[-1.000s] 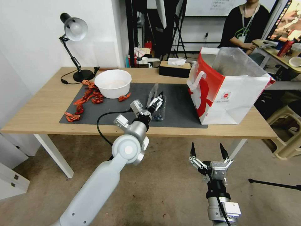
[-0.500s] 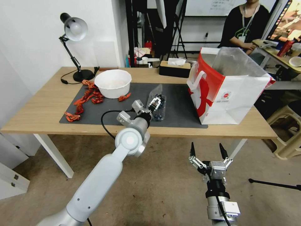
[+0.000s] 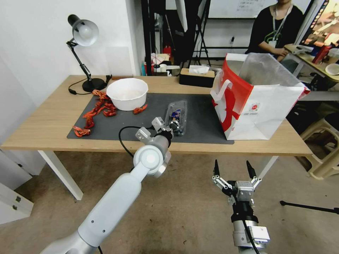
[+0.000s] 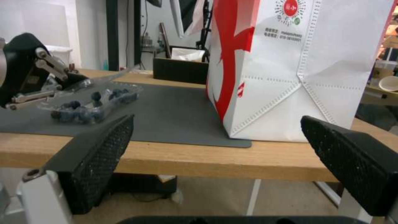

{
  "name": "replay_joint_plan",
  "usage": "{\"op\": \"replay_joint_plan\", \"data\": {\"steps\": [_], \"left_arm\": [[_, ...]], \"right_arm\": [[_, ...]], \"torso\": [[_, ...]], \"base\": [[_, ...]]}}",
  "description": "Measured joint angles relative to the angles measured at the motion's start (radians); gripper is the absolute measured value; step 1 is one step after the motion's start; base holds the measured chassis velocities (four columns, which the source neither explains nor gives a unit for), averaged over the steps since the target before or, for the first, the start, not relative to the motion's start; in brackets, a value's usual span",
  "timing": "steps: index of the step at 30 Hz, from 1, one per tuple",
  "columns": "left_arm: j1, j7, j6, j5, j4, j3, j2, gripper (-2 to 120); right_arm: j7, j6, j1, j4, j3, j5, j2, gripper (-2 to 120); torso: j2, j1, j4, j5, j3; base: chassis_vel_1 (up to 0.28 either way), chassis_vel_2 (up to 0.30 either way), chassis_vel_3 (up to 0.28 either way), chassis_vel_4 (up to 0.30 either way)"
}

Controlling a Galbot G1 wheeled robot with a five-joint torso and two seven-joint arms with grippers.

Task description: Close the takeout container lid, then place the container into the takeout bag.

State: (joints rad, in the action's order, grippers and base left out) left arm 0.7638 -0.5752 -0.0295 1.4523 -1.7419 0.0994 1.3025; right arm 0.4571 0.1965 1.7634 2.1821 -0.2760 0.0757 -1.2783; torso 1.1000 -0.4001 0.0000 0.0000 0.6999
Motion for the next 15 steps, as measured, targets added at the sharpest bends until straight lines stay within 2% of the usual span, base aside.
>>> {"op": "replay_joint_plan", "data": {"steps": [15], "left_arm": [[0.004, -0.017, -0.025, -0.025, 0.009, 0.008, -0.007, 0]], "right_arm": [[0.000, 0.000, -0.002, -0.001, 0.001, 0.000, -0.002, 100]], "torso": [[0.000, 0.000, 0.0000, -0.0001, 0.000]], "base": [[0.000, 0.000, 0.000, 0.000]]}}
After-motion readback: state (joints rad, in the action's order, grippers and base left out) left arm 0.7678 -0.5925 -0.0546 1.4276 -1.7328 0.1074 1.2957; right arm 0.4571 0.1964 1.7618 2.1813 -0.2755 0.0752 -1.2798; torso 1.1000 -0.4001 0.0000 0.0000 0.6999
